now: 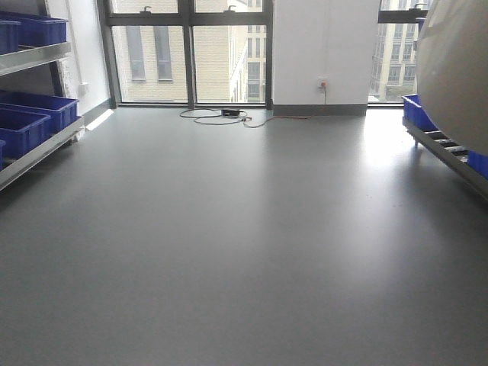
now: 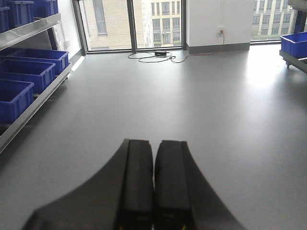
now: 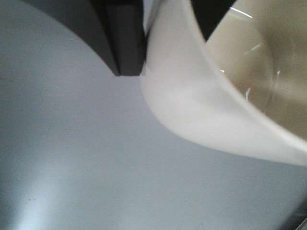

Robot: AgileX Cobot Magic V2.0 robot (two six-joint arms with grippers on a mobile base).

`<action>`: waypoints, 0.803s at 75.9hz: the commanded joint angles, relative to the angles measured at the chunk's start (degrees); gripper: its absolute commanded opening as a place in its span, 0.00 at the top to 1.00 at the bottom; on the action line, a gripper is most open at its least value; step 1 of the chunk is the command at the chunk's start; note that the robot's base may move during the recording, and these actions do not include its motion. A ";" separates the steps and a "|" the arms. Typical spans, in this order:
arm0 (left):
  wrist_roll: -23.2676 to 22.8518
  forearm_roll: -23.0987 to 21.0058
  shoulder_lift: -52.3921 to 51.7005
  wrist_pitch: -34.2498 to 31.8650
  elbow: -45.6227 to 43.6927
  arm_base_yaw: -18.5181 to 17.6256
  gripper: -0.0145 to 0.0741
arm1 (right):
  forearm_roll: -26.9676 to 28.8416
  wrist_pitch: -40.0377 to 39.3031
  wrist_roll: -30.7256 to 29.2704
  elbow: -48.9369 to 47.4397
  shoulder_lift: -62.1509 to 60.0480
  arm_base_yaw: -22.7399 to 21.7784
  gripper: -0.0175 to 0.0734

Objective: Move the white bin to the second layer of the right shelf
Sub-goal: 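Keep driving toward the windows with the bin held in the right gripper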

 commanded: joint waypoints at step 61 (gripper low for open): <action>-0.18 0.00 -0.81 -5.00 2.11 -0.26 0.74 | 0.18 -5.44 0.01 -1.81 -0.14 -0.27 0.75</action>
